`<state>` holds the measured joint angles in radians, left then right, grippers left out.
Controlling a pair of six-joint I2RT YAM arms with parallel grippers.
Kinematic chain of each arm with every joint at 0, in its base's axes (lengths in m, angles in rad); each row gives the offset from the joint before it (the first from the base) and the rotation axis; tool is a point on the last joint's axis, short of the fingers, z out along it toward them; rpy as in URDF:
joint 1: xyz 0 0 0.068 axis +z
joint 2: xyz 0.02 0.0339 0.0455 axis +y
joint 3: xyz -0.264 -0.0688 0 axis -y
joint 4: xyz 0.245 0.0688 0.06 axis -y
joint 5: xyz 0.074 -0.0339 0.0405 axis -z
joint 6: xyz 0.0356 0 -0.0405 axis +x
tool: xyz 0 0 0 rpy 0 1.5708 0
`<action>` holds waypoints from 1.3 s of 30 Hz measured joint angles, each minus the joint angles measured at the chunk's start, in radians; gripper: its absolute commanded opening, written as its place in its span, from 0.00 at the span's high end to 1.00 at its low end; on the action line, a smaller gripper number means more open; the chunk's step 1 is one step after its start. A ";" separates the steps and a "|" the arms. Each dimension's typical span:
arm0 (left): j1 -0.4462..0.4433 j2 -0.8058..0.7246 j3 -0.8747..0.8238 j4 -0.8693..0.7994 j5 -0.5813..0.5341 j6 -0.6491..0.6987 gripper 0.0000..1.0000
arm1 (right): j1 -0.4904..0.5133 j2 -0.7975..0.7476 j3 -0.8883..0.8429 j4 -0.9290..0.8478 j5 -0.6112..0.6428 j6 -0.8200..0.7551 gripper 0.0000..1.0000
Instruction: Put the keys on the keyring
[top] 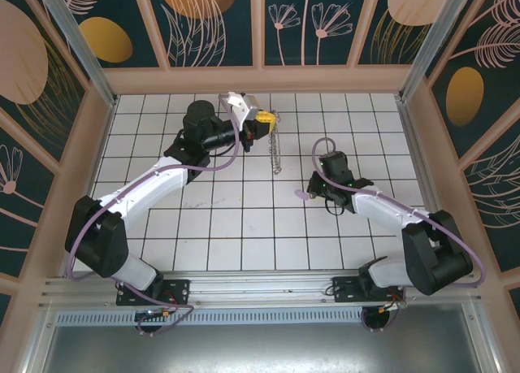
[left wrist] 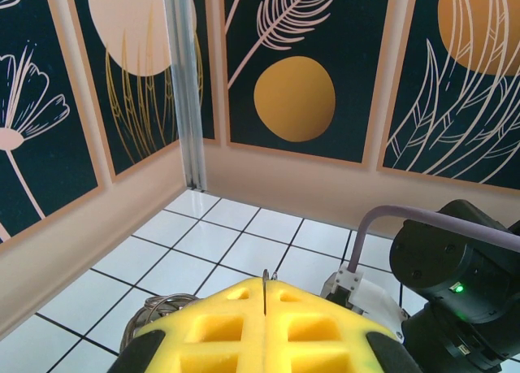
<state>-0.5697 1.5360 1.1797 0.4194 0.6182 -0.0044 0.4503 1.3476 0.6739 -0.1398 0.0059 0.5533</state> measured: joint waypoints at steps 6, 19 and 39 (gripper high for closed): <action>0.000 0.000 0.000 0.000 0.000 0.000 1.00 | 0.000 0.049 0.000 -0.020 -0.031 0.011 0.68; 0.000 0.000 0.000 0.000 -0.003 0.000 1.00 | 0.002 0.138 -0.014 -0.023 -0.104 0.029 0.68; 0.000 -0.010 -0.012 0.001 -0.019 0.000 1.00 | -0.060 0.239 0.121 0.061 -0.111 -0.028 0.67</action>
<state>-0.5697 1.5261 1.1675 0.4202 0.5995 -0.0040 0.3904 1.5867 0.7948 -0.0788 -0.1051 0.5255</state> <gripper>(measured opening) 0.045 0.319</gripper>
